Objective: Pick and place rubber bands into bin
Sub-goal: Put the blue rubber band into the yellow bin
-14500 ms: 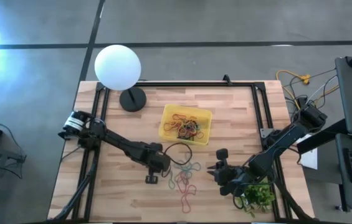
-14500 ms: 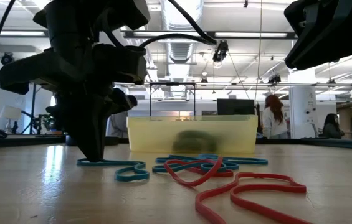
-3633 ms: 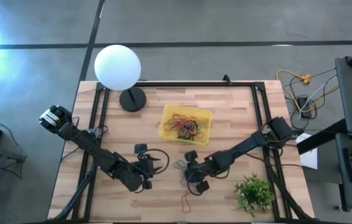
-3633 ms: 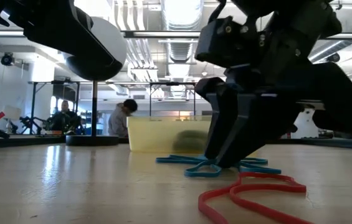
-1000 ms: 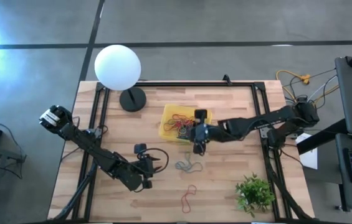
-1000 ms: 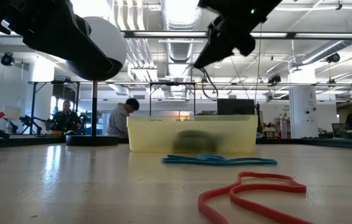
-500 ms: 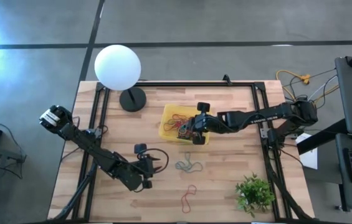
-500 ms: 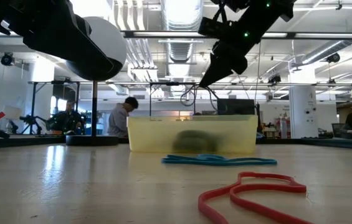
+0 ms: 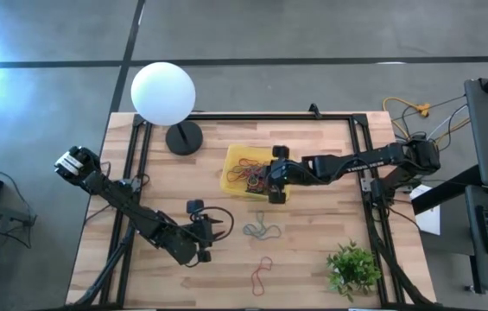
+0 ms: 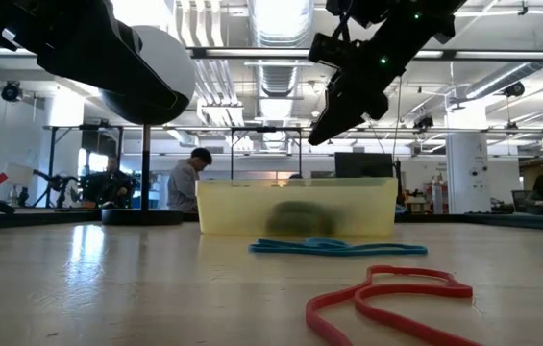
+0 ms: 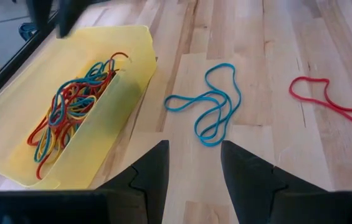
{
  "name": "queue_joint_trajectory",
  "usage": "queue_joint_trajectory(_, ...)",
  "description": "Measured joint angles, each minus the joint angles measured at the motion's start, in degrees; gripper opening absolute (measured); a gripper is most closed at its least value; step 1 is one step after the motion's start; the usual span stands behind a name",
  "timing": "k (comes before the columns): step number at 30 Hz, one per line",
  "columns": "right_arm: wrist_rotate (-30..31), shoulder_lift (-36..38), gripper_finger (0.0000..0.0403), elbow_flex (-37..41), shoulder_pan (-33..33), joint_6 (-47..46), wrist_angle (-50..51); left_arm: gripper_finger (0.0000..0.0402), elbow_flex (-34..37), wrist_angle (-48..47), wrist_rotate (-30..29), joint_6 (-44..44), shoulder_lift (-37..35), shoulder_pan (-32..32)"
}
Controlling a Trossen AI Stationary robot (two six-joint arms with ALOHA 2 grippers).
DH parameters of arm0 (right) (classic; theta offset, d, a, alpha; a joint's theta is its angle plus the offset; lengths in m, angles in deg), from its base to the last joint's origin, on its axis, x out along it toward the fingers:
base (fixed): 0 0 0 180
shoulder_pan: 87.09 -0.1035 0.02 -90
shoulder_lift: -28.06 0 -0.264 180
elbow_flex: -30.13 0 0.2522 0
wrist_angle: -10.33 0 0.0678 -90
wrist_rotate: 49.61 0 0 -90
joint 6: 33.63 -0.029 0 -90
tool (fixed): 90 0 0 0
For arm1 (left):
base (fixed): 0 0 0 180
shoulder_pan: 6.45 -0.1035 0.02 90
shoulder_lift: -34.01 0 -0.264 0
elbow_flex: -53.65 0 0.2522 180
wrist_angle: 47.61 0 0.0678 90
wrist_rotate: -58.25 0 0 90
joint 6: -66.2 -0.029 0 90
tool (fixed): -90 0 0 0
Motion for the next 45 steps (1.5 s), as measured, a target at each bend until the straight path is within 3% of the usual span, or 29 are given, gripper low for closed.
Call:
queue_joint_trajectory(4,-16.59,0.00,0.0138,0.00,-0.21,1.01,0.10,0.0130,0.00,0.02,0.00,0.00,0.00,0.00)
queue_joint_trajectory(6,-20.90,0.00,0.0142,0.00,-0.98,0.30,0.10,0.0130,0.00,0.02,0.00,-0.07,0.00,0.00)
queue_joint_trajectory(14,-21.43,-1.27,0.0142,0.51,-8.72,-0.27,-1.20,0.0130,0.02,0.03,0.00,-0.52,0.00,0.00)
queue_joint_trajectory(21,-20.79,-8.84,0.0128,0.63,-13.51,-1.46,-5.60,0.0130,0.26,0.51,-0.02,-0.50,0.00,-0.03)
queue_joint_trajectory(32,-21.07,-15.59,0.0105,-0.07,-13.97,-6.17,-8.67,0.0130,0.76,1.00,-0.02,-0.33,0.00,-0.04)
queue_joint_trajectory(45,-21.42,-16.70,0.0088,-0.13,-15.58,-7.25,-10.52,0.0130,0.87,0.96,-0.04,-0.32,0.00,-0.33)
